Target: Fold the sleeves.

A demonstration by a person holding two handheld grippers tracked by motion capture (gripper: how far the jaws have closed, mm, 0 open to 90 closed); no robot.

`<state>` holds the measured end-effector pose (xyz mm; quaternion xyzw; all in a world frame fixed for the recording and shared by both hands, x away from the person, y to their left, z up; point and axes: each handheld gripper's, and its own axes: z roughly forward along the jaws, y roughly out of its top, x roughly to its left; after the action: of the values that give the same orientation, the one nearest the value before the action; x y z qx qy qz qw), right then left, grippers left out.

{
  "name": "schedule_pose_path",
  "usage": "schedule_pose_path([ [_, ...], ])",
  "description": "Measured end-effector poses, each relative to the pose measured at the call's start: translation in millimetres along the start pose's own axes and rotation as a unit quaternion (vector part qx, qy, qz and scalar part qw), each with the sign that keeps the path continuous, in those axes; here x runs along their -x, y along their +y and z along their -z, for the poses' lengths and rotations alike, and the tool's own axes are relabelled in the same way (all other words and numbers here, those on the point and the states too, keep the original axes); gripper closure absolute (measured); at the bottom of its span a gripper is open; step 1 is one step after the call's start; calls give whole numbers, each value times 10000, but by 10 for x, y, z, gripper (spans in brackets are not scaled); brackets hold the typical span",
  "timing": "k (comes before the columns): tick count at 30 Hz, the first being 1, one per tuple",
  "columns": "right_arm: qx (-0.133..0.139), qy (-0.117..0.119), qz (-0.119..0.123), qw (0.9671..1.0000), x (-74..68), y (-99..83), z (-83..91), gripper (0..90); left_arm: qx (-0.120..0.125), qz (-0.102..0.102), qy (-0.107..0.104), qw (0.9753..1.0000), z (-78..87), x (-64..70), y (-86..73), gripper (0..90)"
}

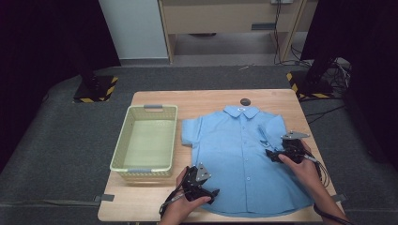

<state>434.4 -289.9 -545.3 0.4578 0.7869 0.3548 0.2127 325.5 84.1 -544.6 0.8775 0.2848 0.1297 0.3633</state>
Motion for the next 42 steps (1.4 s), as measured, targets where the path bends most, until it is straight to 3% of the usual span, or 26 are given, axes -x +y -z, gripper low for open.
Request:
schedule_pose_path([
  [3,-58,18,-81,9999,29,-20,-3,74,-5,7,5,10000,-2,8,2,15],
  [10,-70,43,1,10000,54,-83,61,79,-84,39,-27,10000,-6,52,29,7],
  [13,-65,83,36,9999,75,-113,94,83,-17,265,-162,9995,25,72,44,34],
  [22,-45,201,153,9997,183,-198,186,93,220,333,-64,9992,146,59,190,55],
  [25,-44,244,179,9995,213,-221,212,95,149,345,-90,9993,137,-13,251,73],
  [32,-43,288,222,9993,264,-265,259,96,215,478,109,9986,14,-256,446,72],
  [37,-43,306,242,9992,291,-291,287,96,433,722,229,9962,-93,-452,665,109],
  [42,-42,302,240,9992,290,-293,290,96,464,823,458,9945,-207,-663,856,112],
])
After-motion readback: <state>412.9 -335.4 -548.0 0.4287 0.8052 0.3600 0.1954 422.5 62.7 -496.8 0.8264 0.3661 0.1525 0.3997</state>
